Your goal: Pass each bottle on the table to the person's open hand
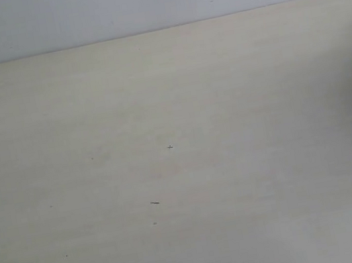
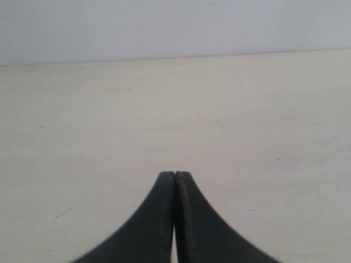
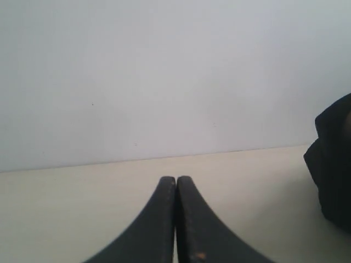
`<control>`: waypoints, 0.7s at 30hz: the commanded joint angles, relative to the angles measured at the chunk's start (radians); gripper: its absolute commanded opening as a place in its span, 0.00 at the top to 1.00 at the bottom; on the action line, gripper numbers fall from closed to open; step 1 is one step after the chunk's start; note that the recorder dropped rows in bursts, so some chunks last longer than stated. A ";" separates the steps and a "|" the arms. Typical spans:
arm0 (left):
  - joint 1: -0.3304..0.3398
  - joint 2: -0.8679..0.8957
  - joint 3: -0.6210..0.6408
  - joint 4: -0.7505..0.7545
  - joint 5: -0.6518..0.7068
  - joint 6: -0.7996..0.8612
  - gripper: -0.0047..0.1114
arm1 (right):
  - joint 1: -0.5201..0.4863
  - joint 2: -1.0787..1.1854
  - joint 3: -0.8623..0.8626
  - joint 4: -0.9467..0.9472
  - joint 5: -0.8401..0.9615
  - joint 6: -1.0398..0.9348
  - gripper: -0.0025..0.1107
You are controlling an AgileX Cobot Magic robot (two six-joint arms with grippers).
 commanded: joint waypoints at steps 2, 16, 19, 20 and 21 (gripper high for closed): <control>0.002 -0.005 0.003 0.001 -0.005 -0.004 0.94 | -0.005 -0.006 0.004 -0.007 0.025 -0.009 0.98; 0.002 -0.005 0.003 0.001 -0.005 -0.004 0.94 | -0.056 -0.006 0.004 0.203 0.048 -0.250 0.98; 0.002 -0.005 0.003 0.001 -0.005 -0.004 0.94 | -0.056 -0.006 0.004 0.213 0.050 -0.251 0.98; 0.002 -0.005 0.003 0.001 -0.005 -0.004 0.94 | -0.056 -0.006 0.004 0.213 0.050 -0.251 0.98; 0.002 -0.005 0.003 0.001 -0.005 -0.004 0.94 | -0.056 -0.006 0.004 0.213 0.050 -0.252 0.98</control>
